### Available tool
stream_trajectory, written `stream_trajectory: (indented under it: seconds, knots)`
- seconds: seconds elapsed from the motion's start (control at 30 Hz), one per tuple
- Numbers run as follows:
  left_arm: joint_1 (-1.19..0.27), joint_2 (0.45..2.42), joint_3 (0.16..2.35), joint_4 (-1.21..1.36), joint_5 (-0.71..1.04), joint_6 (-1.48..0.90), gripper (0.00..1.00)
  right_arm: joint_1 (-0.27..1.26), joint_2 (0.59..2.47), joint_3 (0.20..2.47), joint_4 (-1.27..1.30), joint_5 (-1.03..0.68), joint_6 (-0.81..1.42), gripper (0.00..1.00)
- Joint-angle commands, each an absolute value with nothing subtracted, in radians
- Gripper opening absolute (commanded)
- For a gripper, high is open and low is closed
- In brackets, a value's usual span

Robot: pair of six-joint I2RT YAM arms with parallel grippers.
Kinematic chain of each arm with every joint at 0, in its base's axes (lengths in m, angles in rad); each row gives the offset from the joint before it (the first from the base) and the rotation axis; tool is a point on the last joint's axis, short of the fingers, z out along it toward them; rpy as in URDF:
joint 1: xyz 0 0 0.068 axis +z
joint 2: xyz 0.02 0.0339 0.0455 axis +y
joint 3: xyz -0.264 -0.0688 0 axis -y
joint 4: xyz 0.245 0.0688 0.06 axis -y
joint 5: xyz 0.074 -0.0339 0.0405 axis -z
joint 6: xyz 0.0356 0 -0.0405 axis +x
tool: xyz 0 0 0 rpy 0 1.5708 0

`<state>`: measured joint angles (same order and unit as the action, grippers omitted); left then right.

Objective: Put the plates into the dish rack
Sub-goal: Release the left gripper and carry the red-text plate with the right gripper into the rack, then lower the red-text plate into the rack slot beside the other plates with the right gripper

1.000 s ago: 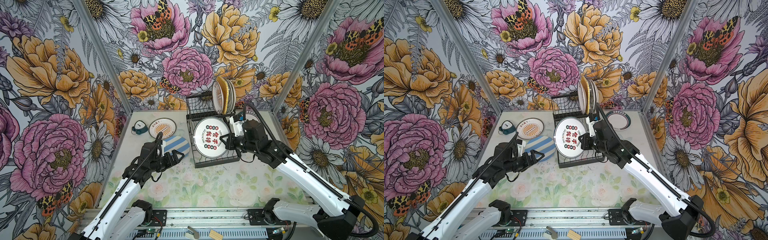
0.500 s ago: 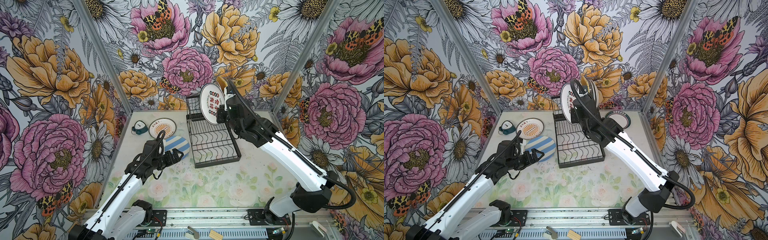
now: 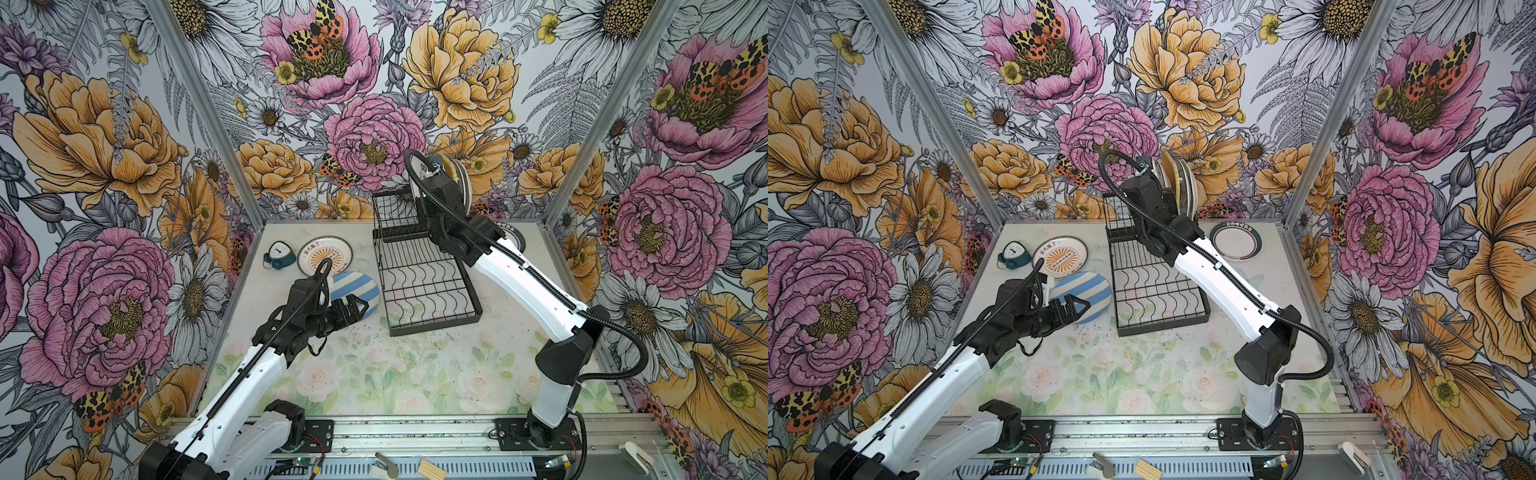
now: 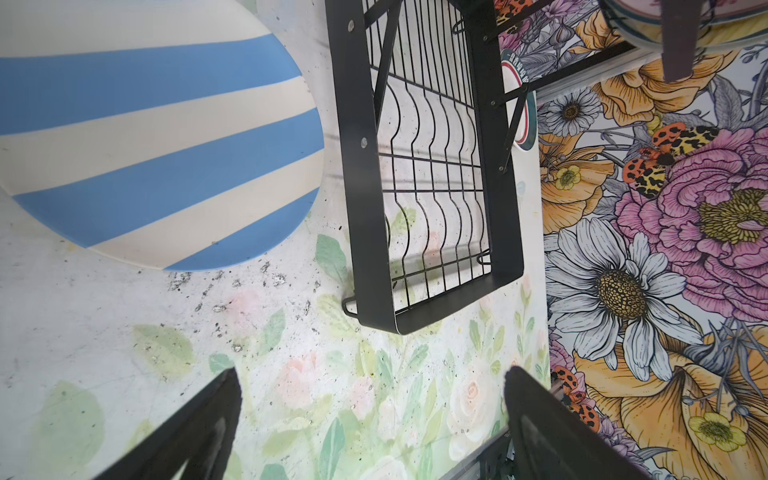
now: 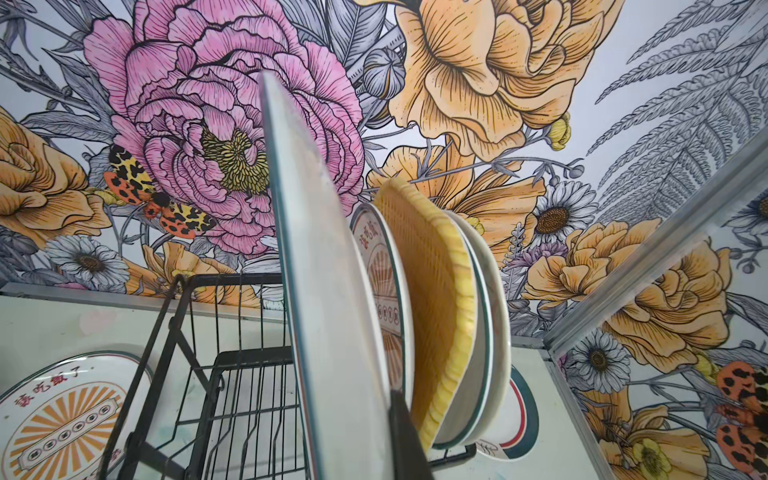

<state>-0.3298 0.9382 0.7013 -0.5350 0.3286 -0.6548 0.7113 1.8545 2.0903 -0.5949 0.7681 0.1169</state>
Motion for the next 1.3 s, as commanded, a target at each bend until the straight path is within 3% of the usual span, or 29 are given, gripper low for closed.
stream_trajectory:
  seconds: [0.0,1.27]
  knots:
    - [-0.334,0.950,0.690,-0.498,0.309,-0.661,0.99,0.692,1.882,2.165,-0.509,0.809,0.069,0.00]
    - [-0.307,1.013,0.684,-0.455,0.335,-0.652,0.99,0.627,2.008,2.125,-0.510,0.763,0.138,0.00]
